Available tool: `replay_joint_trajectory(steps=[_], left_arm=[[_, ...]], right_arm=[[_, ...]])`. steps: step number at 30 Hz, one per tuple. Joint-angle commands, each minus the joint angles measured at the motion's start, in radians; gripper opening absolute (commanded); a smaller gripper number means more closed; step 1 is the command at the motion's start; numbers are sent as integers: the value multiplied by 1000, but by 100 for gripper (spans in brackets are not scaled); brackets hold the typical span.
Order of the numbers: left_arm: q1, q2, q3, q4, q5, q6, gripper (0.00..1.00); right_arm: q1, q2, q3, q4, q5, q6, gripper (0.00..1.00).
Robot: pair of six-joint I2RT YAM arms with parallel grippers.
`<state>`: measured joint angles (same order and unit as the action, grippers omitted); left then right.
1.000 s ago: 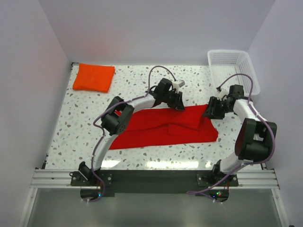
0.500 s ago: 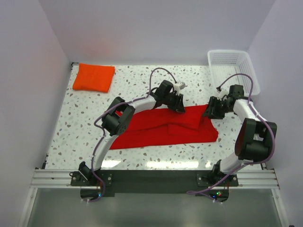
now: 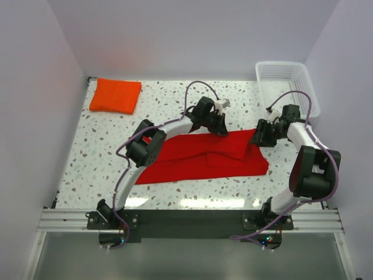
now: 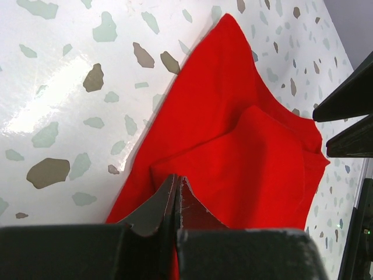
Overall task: Fold and stack the t-shirts
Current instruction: Fold the tshirt
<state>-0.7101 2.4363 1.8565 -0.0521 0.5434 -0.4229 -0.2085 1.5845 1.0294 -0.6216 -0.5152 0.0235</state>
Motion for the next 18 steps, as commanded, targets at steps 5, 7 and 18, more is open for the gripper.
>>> replay_joint_trajectory(steps=[5,7,18], left_arm=[[-6,3,38,9,4,19,3],[-5,0,29,3,-8,22,23],[-2,24,29,-31,-50,27,37]], right_arm=[[3,14,14,8,-14,-13,49],[3,11,15,8,-13,-11,49],[3,6,11,10,-6,-7,50]])
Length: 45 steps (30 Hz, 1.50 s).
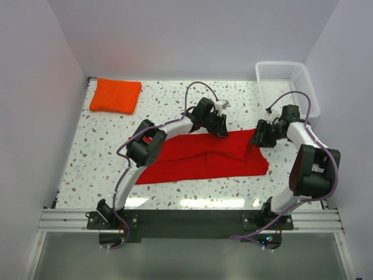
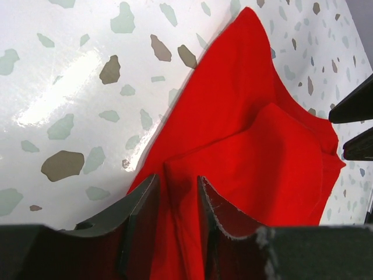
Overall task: Fold and stack the t-shirts
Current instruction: Fold the tshirt
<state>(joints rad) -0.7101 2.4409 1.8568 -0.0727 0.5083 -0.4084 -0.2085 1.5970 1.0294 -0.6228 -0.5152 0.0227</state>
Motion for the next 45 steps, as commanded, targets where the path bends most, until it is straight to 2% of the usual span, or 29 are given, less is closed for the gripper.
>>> replay_joint_trajectory(steps=[1,18,21,24,25,26,32,34,45], left_arm=[[-5,23,30,-13,-14,13,38],[-15,21,67,39,42,-7,29],[-17,23,67,42,45,-9,23],[-15,20,67,47,53,-9,12],[-15,18,67,47,52,-9,3],[-17,7,65,45,49,-3,0],[14,-83,-5,57,27,-7,0],[23,-108,-51,120,26,-9,0],[43,-237,-234,243,21,-37,0]], right_arm=[[3,-6,12,11,-6,-7,50],[3,11,24,6,-5,-13,50],[3,12,24,2,-2,-17,50],[3,14,26,3,-5,-17,50],[3,15,26,3,-5,-17,50],[3,15,27,5,-6,-15,50],[3,24,32,12,-12,-7,50],[3,26,32,15,-14,-9,50],[14,26,31,23,-17,-3,50]])
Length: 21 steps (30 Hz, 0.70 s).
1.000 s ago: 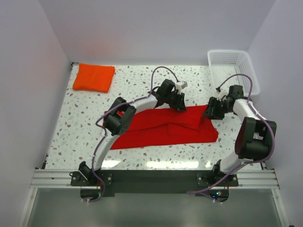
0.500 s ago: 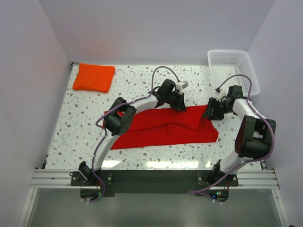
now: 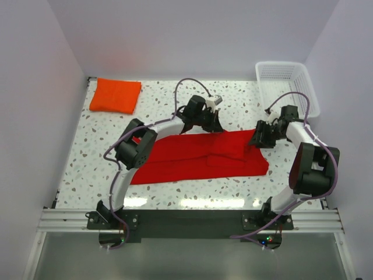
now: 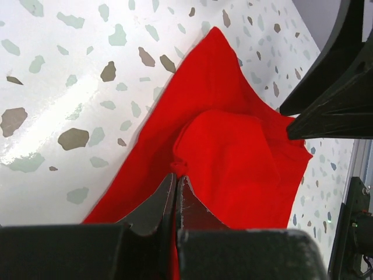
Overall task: Fold and stack the t-shirts
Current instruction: Fold the tshirt
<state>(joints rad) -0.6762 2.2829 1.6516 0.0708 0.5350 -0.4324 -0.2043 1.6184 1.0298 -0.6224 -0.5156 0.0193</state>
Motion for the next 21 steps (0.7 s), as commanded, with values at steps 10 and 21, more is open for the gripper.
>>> replay_joint_trajectory(steps=[10,21], left_arm=[[36,-40,-39,27,-6,14,0],[55,-37,-52,32,3,15,0]], right_arm=[[49,23,78,89,-21,14,44],[128,146,177,84,35,-65,35]])
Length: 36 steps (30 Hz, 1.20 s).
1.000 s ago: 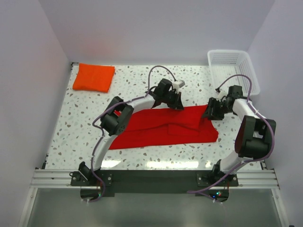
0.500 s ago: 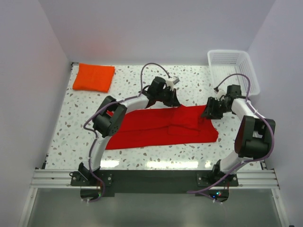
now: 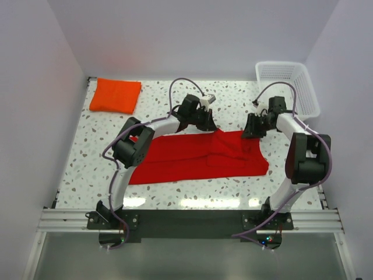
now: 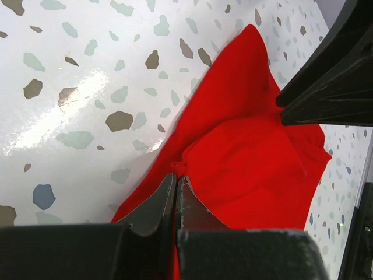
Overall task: Fold and stack the t-shirts
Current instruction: Fold the tshirt
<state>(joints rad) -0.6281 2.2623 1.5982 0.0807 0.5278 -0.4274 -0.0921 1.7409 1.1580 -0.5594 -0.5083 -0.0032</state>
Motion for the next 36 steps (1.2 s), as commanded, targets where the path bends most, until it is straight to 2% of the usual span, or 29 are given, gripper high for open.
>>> replay_joint_trajectory(steps=[1,5,16,18,21,22,29,36], left_arm=[[8,-17,0,25,11,9,0],[8,-21,-14,36,17,4,0],[18,-21,-21,51,32,9,0],[19,-20,-20,53,35,10,0],[22,-23,-21,56,43,10,0],[24,-23,-23,57,44,13,0],[28,-37,-43,67,52,39,0],[28,-58,-76,91,49,41,0]], right_arm=[[14,29,54,12,30,-55,33],[15,45,71,-48,28,-90,30],[14,17,77,-125,-1,-133,31],[14,26,83,-132,-9,-133,22],[15,29,95,-129,-16,-135,1],[14,31,103,-131,-13,-139,0],[17,81,271,-210,-4,-233,0],[35,157,342,-313,2,-330,0]])
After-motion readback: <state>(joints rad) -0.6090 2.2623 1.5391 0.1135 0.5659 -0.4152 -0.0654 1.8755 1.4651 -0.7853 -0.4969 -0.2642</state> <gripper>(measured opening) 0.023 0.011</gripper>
